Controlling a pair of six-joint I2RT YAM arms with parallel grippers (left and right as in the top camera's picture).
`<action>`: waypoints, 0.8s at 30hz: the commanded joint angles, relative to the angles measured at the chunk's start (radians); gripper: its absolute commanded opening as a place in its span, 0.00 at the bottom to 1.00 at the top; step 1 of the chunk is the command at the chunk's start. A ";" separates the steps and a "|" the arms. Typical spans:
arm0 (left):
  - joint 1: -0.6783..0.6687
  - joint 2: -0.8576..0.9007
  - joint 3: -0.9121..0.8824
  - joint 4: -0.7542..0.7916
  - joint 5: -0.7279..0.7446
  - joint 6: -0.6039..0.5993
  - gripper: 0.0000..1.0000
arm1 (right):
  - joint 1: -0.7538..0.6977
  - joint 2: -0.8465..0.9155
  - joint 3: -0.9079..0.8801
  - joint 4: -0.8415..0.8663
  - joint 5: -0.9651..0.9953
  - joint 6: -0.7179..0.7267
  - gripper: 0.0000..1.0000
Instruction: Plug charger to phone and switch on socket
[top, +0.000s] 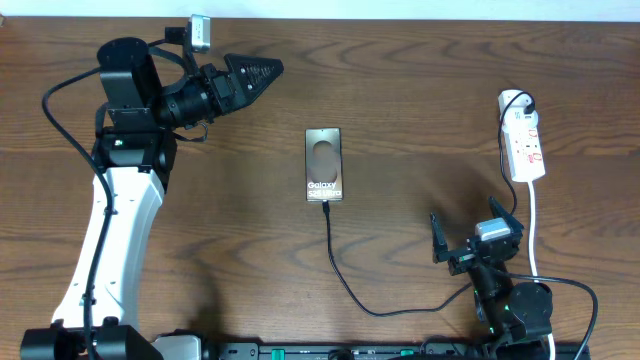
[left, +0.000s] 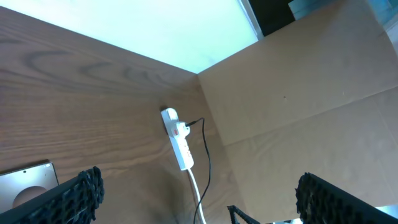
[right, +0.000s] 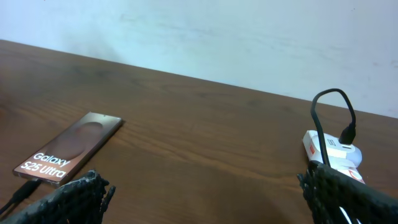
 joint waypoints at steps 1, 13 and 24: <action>0.003 -0.016 0.009 0.001 0.006 0.014 1.00 | -0.005 -0.004 -0.001 -0.004 0.001 -0.010 0.99; 0.003 -0.043 0.009 0.000 0.006 0.014 1.00 | -0.005 -0.004 -0.001 -0.004 0.001 -0.010 0.99; -0.026 -0.287 -0.010 -0.474 -0.248 0.604 1.00 | -0.005 -0.004 -0.001 -0.004 0.001 -0.010 0.99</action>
